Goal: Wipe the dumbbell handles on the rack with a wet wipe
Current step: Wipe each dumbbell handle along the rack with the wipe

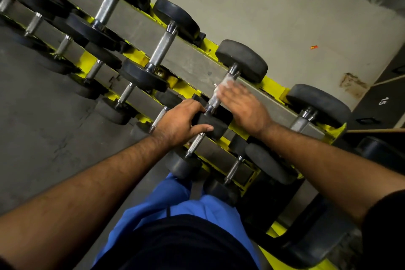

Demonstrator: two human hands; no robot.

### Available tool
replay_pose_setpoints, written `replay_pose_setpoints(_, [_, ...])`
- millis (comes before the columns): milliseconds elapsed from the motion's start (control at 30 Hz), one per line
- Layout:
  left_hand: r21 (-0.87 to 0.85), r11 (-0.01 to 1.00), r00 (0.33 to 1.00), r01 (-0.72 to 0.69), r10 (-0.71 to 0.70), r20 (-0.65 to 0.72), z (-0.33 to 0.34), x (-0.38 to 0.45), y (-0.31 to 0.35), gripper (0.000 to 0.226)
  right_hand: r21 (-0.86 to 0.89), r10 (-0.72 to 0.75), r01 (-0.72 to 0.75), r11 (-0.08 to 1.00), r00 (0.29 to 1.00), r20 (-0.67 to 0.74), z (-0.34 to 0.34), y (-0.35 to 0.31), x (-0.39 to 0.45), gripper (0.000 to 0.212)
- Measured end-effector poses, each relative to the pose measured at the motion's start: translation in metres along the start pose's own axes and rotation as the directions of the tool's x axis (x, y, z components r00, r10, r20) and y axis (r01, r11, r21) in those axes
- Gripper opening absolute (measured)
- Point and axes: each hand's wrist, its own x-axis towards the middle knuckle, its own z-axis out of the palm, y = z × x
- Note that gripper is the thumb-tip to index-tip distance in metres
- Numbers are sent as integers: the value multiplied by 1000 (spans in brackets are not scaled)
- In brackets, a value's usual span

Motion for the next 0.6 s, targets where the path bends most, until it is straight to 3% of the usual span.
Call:
replay_pose_setpoints(100, [12, 1000, 1000, -1, 1, 4, -1, -1, 2, 55, -1, -119, 120, 993, 989, 86, -3, -4, -11, 56])
replay_pose_setpoints(233, [45, 999, 1000, 1, -2, 3, 0, -2, 5, 56, -25, 157, -157, 987, 988, -1, -10, 6, 17, 61])
replay_pose_setpoints(367, [54, 998, 1000, -13, 13, -4, 0, -2, 8, 56, -22, -11, 12, 1000, 998, 64, -6, -6, 14, 46])
replay_pose_setpoints(500, [83, 996, 999, -25, 27, -29, 4, -3, 9, 54, -74, 220, -214, 974, 971, 89, -22, -5, 23, 55])
replay_pose_setpoints(600, [142, 989, 998, -51, 56, -32, 6, -4, 12, 52, -65, 130, -122, 990, 982, 136, -21, -16, 23, 52])
